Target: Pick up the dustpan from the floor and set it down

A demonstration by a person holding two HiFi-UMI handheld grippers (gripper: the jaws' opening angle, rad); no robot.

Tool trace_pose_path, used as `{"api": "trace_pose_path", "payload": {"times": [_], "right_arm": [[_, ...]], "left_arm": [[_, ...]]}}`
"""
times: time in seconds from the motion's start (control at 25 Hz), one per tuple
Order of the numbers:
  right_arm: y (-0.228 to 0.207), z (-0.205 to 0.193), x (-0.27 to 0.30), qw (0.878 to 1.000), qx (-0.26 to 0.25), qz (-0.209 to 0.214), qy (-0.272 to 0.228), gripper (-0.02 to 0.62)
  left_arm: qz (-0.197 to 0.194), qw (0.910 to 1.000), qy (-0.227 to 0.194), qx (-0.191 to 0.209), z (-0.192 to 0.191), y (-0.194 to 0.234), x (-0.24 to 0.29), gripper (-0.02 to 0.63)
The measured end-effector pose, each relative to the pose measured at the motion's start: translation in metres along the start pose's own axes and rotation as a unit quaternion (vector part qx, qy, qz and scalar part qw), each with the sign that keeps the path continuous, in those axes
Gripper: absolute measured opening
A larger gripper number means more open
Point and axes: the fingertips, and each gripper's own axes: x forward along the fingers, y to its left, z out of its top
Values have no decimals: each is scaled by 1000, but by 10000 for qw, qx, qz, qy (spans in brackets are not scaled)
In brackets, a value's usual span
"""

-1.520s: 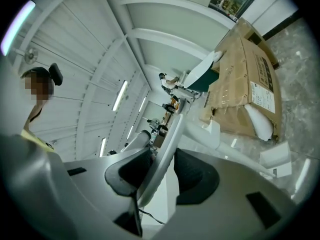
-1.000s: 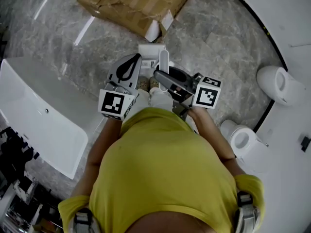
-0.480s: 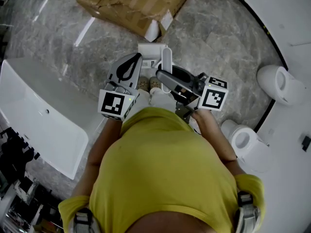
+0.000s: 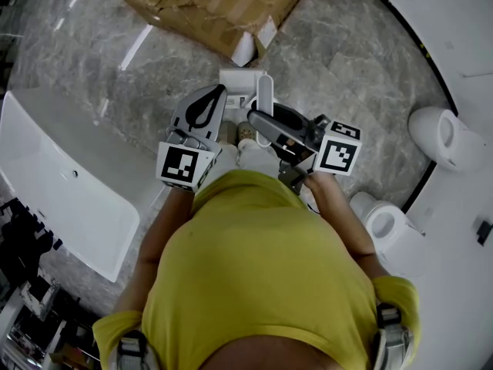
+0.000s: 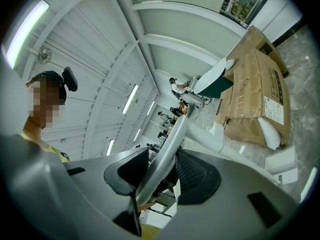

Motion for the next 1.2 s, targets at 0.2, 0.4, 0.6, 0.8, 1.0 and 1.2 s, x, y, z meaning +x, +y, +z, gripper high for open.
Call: {"api": "trace_pose_path", "payload": {"times": [0.2,0.4,0.6,0.8,1.0,1.2], "right_arm": [[-27,-8,4,9996,-42,-183,231,164],[-67,-22,13,9980,20,-382,496,159],[-114,-34,14,9954,-18,-671,679,158],[-149,-43,16,9936,42,-824,775,156],[-180,-59,17,9906,5,-1068,855,153],[-202,-72,14,9877,-69,-1180,1021,150]], "left_arm": [[54,10000,18,-40,-1,3,4,2],[106,9998,94,-137,-4,10,5,2],[193,9996,97,-172,-8,14,3,2],[211,9992,211,-248,-13,16,2,2],[187,9989,321,-281,-16,14,1,2],[260,9988,312,-262,-23,17,1,2]]}}
